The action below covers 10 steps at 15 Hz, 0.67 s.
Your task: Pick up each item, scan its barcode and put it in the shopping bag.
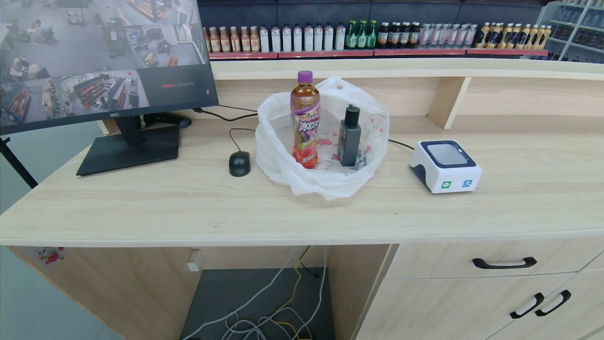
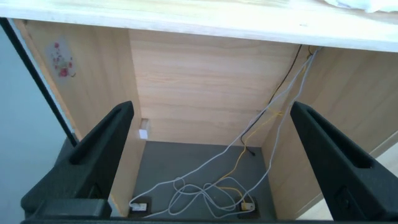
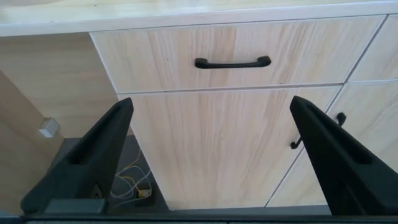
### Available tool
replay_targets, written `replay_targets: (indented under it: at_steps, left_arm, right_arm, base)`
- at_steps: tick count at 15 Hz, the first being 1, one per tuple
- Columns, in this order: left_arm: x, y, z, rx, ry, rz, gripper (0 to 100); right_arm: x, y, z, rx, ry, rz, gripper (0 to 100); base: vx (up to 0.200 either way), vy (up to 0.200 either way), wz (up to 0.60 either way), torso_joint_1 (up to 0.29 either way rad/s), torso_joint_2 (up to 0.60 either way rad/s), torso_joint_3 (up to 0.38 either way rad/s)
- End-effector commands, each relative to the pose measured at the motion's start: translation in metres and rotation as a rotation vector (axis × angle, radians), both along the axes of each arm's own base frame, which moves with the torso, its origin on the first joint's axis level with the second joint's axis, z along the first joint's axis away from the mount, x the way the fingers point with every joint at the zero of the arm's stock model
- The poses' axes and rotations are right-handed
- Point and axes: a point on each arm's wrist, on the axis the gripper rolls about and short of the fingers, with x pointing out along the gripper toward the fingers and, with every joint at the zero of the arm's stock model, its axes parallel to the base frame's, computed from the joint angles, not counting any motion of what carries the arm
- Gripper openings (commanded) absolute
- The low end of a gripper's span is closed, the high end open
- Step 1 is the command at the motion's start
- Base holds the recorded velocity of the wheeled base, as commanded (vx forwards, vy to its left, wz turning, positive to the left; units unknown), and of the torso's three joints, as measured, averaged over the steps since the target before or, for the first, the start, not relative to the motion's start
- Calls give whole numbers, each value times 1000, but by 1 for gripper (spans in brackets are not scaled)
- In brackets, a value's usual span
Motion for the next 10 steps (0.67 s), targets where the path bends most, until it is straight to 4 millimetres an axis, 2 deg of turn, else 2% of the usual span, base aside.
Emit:
replay_targets:
  at_steps: [1,10]
  left_arm:
    - [0,0,0,0,1,0,100]
    - [0,0,0,0,1,0,100]
  right_arm:
    - [0,0,0,-2,1,1,100]
    - [0,0,0,1,1,2,100]
  base:
    - [0,-200,0,2,-2,7]
    - [0,-200,0,1,1,4]
